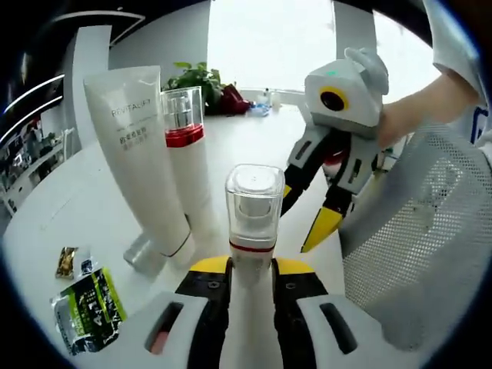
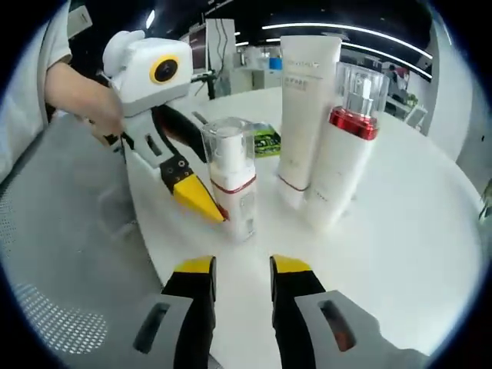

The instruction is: Arrange the skincare products in the storage area until every visible bottle or jar stands upright without overlapping.

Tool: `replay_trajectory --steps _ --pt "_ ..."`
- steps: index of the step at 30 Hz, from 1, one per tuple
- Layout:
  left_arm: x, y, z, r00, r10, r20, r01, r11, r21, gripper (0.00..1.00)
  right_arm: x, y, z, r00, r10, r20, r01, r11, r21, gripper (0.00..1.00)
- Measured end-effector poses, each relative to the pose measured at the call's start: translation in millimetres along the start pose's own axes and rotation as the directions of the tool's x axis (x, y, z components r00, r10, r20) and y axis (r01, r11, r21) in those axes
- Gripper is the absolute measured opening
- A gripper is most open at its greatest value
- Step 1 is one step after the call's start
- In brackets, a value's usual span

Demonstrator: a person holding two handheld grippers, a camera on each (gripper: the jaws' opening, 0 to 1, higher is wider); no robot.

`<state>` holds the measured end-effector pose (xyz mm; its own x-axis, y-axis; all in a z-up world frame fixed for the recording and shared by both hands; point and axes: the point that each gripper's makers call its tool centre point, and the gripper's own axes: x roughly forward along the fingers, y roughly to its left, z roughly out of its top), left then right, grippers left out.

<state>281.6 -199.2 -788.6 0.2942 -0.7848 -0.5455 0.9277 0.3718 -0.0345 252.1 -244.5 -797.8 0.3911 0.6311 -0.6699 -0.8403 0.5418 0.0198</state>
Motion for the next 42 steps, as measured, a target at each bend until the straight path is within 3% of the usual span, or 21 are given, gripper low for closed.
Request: replay_trajectory --steps 9,22,32,42 --pt "14 9.5 10.3 1.000 -0.014 0.023 0.014 1.000 -0.003 0.17 -17 -3 -3.1 0.999 -0.038 0.013 0.038 0.999 0.032 0.30" --pt "32 12.1 25.0 0.997 -0.068 0.040 0.067 0.998 0.021 0.17 -31 1 3.6 0.999 -0.040 0.032 0.036 0.993 0.110 0.47" --pt "39 8.9 31.0 0.989 -0.141 0.041 0.138 0.988 0.061 0.17 -44 4 21.1 0.996 -0.043 0.073 0.033 0.991 0.133 0.61" --pt "45 10.6 34.4 0.987 -0.157 0.044 0.154 0.985 0.073 0.17 -52 11 46.6 0.987 -0.042 0.156 0.014 0.984 0.177 0.73"
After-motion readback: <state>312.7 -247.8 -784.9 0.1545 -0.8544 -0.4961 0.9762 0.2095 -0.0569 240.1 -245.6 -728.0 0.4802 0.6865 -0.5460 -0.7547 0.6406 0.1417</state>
